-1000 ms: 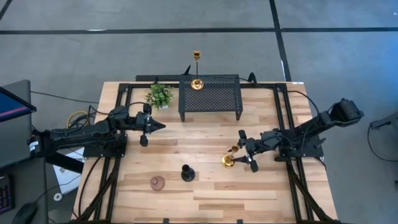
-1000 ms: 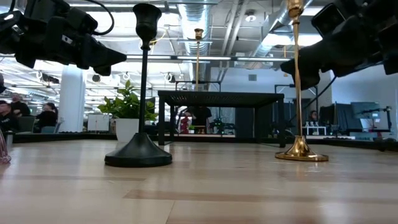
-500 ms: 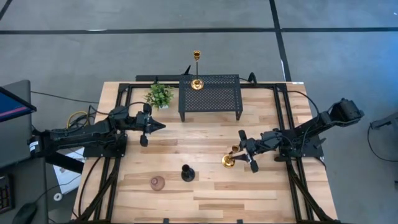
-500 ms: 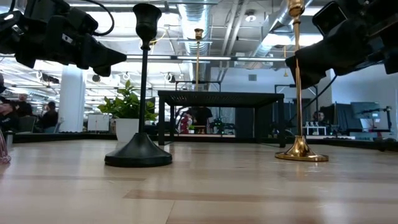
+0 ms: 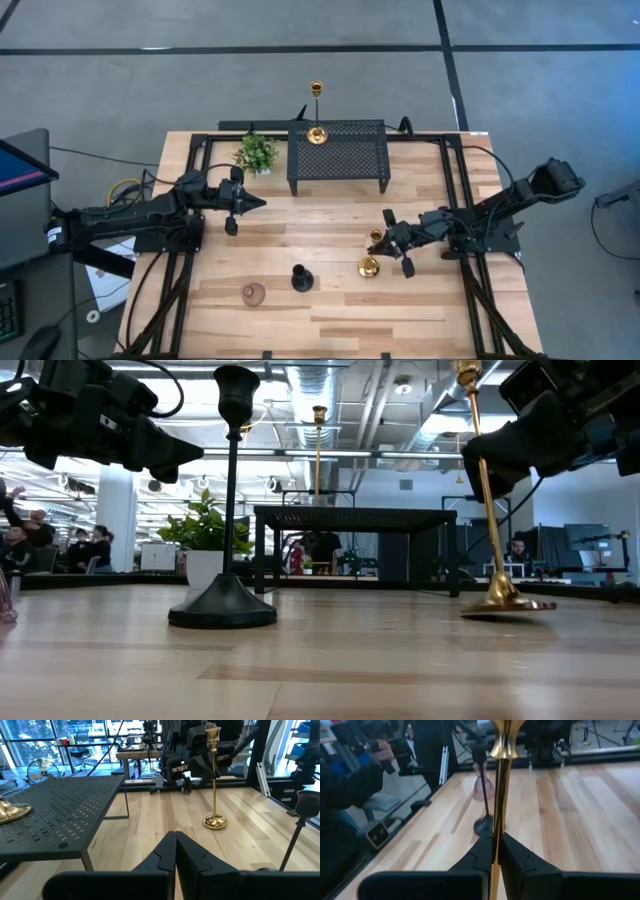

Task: Pick & Place candle stick holders
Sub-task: Put the golden candle holder on the shelf

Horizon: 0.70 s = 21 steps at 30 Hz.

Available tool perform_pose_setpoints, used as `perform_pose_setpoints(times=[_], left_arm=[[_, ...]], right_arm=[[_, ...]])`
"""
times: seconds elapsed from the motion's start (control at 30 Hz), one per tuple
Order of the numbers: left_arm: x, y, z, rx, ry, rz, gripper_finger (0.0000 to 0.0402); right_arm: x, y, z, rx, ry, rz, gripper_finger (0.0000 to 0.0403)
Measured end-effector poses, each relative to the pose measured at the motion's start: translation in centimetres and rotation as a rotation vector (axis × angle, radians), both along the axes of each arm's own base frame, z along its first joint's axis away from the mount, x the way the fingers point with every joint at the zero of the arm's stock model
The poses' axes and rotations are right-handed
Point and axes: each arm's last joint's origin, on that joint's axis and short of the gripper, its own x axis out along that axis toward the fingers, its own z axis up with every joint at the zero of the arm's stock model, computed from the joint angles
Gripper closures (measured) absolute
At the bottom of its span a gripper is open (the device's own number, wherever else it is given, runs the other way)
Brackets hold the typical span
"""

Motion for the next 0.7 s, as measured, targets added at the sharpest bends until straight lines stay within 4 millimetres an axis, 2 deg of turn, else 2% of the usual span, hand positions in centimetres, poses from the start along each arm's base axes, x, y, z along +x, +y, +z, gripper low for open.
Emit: perform_pose_setpoints(times=[0.13, 0.37, 0.53, 0.7], left_arm=[[0.0, 0.0, 0.0, 0.0, 0.0, -0.003, 0.0396], [0.0, 0.0, 0.0, 0.0, 0.0, -0.003, 0.0396], [0.0, 0.0, 0.0, 0.0, 0.001, -0.004, 0.0396], [0.1, 0.0, -0.1, -0.004, 0.011, -0.004, 0.0396]], right_arm=[[0.9, -0.1, 1.1, -0.003, -0.024, -0.015, 0.0396], [3.4, -1.0, 3.5, -0.059, 0.08, -0.065, 0.0399], [4.1, -2.3, 7.3, -0.132, 0.058, -0.065, 0.04], [3.1, -4.3, 10.9, -0.154, -0.017, -0.085, 0.0401]])
